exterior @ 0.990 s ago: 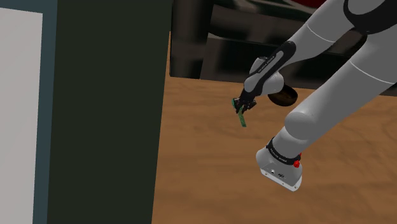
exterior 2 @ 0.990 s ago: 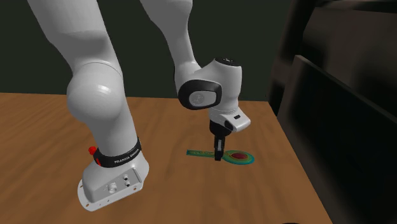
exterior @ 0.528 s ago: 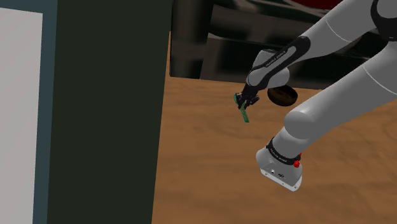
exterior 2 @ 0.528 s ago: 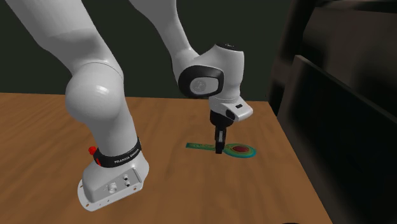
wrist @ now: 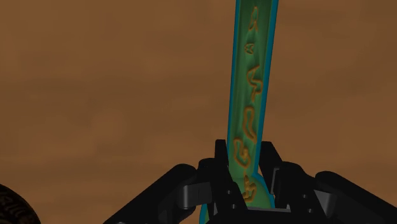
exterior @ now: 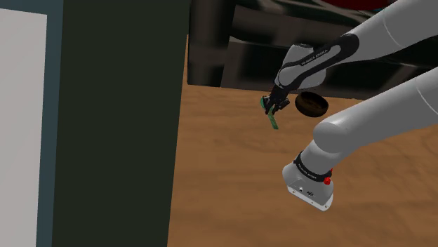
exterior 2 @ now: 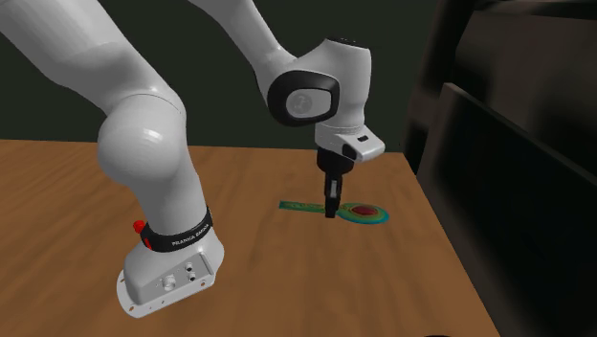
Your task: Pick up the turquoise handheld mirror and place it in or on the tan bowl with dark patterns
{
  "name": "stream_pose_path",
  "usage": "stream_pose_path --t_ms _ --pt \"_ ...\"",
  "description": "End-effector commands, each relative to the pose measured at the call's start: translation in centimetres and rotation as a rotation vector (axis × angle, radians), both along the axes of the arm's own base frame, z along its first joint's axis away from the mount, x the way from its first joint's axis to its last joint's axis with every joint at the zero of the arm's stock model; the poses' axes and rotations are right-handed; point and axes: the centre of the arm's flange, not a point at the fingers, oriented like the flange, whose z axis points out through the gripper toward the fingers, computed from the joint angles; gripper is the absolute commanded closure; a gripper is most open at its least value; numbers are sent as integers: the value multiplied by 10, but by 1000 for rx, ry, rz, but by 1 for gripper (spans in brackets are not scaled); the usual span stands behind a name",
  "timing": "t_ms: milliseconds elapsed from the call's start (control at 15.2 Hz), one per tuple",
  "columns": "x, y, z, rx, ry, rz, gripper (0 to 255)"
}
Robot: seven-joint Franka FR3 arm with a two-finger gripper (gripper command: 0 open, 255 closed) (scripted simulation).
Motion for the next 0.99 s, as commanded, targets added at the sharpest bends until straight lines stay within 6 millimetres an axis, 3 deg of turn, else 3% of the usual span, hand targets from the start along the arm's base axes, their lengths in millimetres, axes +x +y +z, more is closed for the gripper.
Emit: stream_pose_path --t_ms 0,792,924 --pt "-1 0 11 0 1 0 255" --pt "-1 0 72 0 1 0 255" --pt "-11 -24 72 0 1 0 255"
